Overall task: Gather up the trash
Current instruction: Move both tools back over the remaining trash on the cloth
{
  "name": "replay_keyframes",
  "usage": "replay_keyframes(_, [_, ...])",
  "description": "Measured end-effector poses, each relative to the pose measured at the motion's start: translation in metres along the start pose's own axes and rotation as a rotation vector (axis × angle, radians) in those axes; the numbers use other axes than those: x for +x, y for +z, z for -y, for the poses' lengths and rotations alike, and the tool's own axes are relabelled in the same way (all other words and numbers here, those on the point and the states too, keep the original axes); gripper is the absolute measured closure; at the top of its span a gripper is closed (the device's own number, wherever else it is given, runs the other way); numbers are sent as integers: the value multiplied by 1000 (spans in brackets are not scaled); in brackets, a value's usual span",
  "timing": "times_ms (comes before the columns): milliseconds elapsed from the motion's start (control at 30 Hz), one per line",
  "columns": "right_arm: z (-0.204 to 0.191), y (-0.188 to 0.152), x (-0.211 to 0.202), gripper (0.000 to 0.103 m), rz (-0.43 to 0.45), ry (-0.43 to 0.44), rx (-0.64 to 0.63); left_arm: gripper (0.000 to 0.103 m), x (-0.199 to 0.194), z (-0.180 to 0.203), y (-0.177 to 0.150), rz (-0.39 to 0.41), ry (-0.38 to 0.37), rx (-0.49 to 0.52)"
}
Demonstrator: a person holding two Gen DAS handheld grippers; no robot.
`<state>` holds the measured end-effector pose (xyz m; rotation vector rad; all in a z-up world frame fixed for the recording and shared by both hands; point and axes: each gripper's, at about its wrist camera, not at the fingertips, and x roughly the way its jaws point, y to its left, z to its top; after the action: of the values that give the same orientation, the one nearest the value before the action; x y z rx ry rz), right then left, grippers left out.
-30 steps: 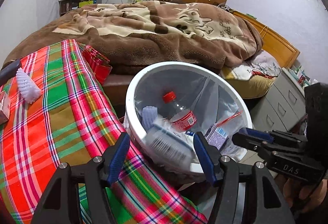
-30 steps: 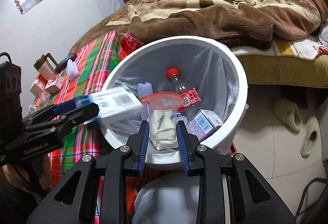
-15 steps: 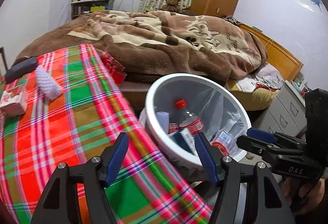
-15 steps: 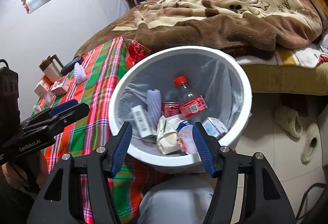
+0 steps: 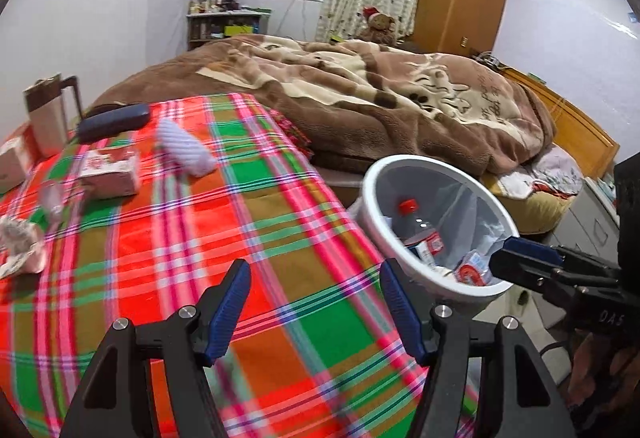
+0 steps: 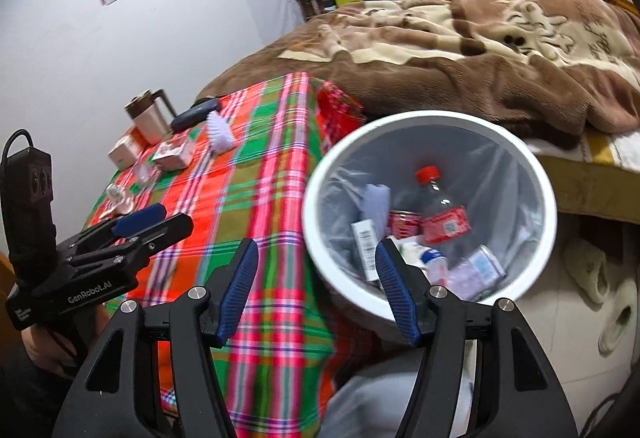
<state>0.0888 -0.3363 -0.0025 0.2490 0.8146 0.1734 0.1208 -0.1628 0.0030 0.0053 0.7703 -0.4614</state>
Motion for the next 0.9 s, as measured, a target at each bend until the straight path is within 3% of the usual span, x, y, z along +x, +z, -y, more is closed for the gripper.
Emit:
replay_keyframes(433, [-44,5,12,41,-15,74,-89,37,-33,-57,-18,4,142,-78])
replay_keyframes(900, [-97,20,27,41,-52,171,-213,37,-63,-116,-29,21,212,-228])
